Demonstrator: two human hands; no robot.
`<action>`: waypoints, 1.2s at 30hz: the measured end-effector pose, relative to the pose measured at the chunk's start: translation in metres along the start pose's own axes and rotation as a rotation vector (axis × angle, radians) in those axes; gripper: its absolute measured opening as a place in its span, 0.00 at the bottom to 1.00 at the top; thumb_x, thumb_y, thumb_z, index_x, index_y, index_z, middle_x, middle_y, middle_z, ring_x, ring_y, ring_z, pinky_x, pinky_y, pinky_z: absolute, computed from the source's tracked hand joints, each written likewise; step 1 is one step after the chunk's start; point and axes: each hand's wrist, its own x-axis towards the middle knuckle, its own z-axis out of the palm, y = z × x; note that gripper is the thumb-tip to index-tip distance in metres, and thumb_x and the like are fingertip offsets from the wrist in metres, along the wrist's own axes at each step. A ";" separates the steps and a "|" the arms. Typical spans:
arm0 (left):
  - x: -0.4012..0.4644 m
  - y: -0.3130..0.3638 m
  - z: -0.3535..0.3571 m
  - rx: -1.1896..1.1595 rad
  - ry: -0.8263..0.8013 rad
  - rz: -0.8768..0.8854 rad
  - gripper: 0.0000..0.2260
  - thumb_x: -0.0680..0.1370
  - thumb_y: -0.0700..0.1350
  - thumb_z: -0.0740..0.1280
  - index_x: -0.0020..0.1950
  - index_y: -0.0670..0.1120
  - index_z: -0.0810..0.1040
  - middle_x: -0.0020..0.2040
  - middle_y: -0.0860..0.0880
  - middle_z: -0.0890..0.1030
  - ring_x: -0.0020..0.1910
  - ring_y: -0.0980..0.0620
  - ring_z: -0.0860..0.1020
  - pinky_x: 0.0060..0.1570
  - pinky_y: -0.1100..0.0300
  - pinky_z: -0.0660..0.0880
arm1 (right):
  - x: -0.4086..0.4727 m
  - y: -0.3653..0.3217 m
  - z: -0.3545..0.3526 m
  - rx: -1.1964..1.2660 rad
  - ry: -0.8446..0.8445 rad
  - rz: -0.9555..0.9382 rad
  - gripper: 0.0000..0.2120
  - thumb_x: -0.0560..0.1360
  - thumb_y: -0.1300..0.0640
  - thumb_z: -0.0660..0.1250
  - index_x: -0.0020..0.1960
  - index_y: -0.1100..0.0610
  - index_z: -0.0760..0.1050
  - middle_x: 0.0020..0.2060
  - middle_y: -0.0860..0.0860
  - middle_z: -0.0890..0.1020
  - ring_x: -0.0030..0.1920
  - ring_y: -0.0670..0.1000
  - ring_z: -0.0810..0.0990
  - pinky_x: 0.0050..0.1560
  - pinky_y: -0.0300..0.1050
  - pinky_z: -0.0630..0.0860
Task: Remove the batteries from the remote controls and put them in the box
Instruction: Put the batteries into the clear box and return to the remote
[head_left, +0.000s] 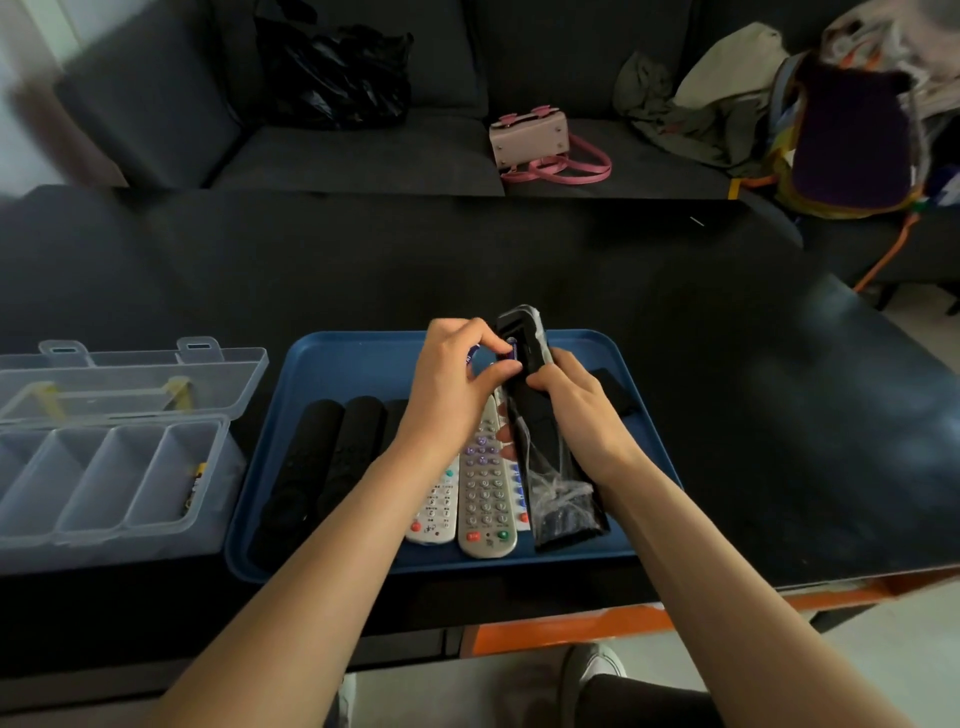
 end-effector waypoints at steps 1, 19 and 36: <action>0.002 0.001 -0.002 -0.022 -0.029 -0.063 0.09 0.72 0.46 0.71 0.50 0.48 0.76 0.57 0.45 0.73 0.42 0.57 0.69 0.39 0.71 0.65 | 0.001 0.001 0.001 -0.007 0.008 -0.001 0.06 0.78 0.59 0.57 0.51 0.54 0.72 0.42 0.56 0.79 0.39 0.52 0.79 0.40 0.51 0.78; 0.007 0.004 -0.021 -0.764 -0.166 -0.655 0.14 0.72 0.37 0.70 0.57 0.43 0.77 0.47 0.47 0.83 0.44 0.51 0.82 0.43 0.56 0.78 | -0.005 0.001 0.010 -0.059 -0.061 -0.102 0.09 0.79 0.60 0.57 0.55 0.51 0.73 0.45 0.56 0.80 0.38 0.50 0.81 0.34 0.42 0.78; 0.005 0.012 -0.017 -0.692 0.087 -0.274 0.06 0.76 0.35 0.65 0.52 0.41 0.76 0.48 0.44 0.82 0.47 0.53 0.83 0.46 0.64 0.79 | -0.001 -0.005 0.003 0.029 -0.002 -0.007 0.09 0.78 0.59 0.58 0.57 0.55 0.72 0.51 0.65 0.81 0.43 0.58 0.81 0.52 0.62 0.77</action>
